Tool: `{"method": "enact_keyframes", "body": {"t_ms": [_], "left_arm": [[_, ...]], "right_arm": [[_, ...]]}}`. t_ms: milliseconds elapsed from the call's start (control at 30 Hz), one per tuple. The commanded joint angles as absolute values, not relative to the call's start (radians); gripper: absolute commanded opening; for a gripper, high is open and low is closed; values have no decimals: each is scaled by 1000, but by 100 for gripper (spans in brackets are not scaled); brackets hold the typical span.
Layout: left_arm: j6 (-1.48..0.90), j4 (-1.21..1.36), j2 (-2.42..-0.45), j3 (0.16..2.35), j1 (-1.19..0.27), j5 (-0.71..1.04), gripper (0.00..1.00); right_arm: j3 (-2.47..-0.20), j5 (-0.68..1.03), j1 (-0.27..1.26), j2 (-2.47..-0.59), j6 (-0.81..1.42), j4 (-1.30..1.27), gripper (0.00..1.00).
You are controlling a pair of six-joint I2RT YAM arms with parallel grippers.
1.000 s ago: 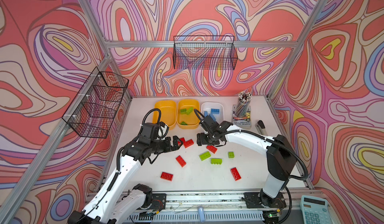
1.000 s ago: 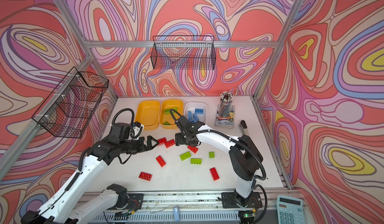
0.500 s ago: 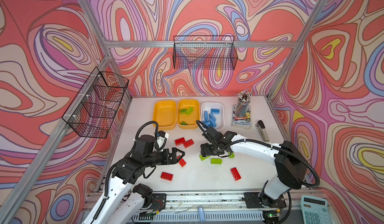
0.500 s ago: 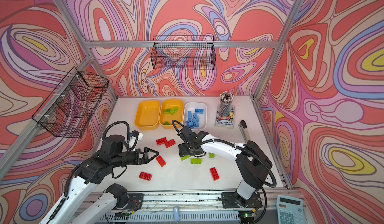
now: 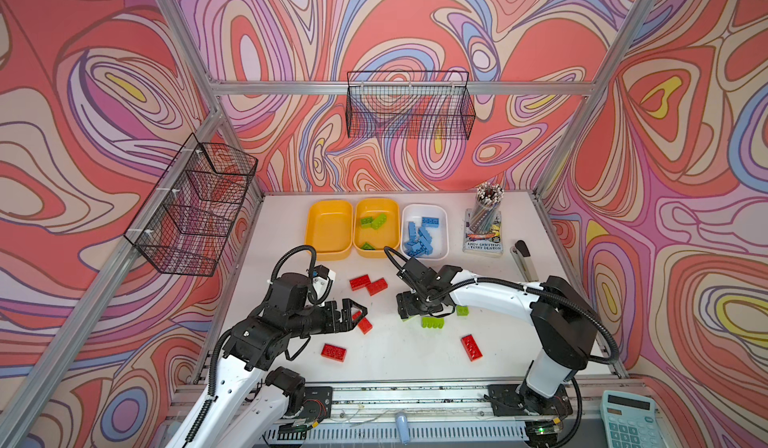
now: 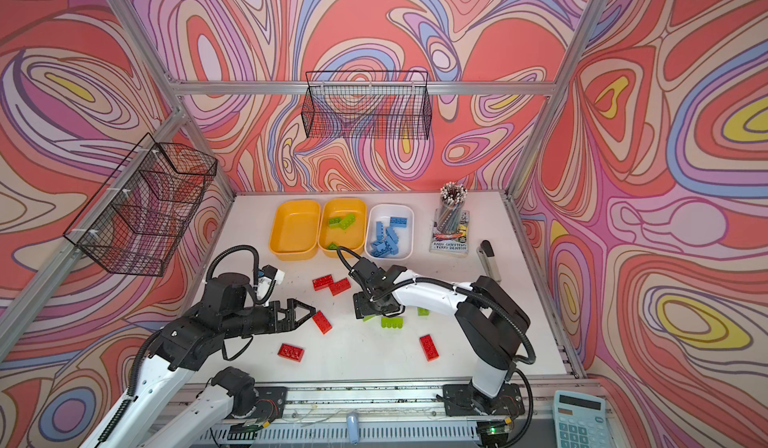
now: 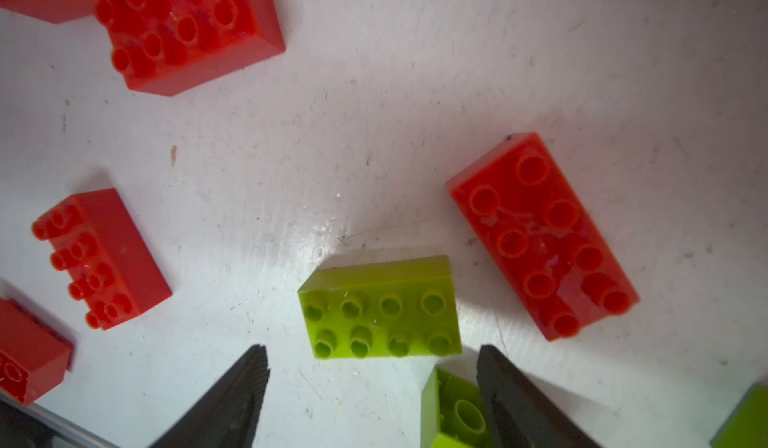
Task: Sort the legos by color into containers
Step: 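Lower the right gripper and close it on the lime-green brick, then carry the brick into the green-brick yellow tray and release while left gripper approaches red brick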
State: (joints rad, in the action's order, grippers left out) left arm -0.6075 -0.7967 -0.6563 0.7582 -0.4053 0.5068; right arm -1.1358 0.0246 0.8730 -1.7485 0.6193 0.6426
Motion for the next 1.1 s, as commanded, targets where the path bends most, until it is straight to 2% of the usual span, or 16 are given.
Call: {"method": "enact_keyframes", "body": {"t_ms": [0,400,467,600,667,1067], "left_arm": [[-616,-830,-661,750,-407,488,100],[-609,-843,-683,761,-407,473,100],[-609,-847,-685,764,-407,465,100],[-610,-847,-691,765,-405,453,100],[-608,-846,-700,769,-405,444,100],[-545,-830,-840,843,-405,387,100]], "right_arm": [[-1168,35,878,-1789,604,636,83],[-1212,42,878,-1876,576,646,82],[-1219,35,879,-1888,572,657,78],[-1236,27,878,-1900,567,688,61],[-1242,25,878,-1899,568,701,56],[-1470,5,856,-1930,561,806,52]]}}
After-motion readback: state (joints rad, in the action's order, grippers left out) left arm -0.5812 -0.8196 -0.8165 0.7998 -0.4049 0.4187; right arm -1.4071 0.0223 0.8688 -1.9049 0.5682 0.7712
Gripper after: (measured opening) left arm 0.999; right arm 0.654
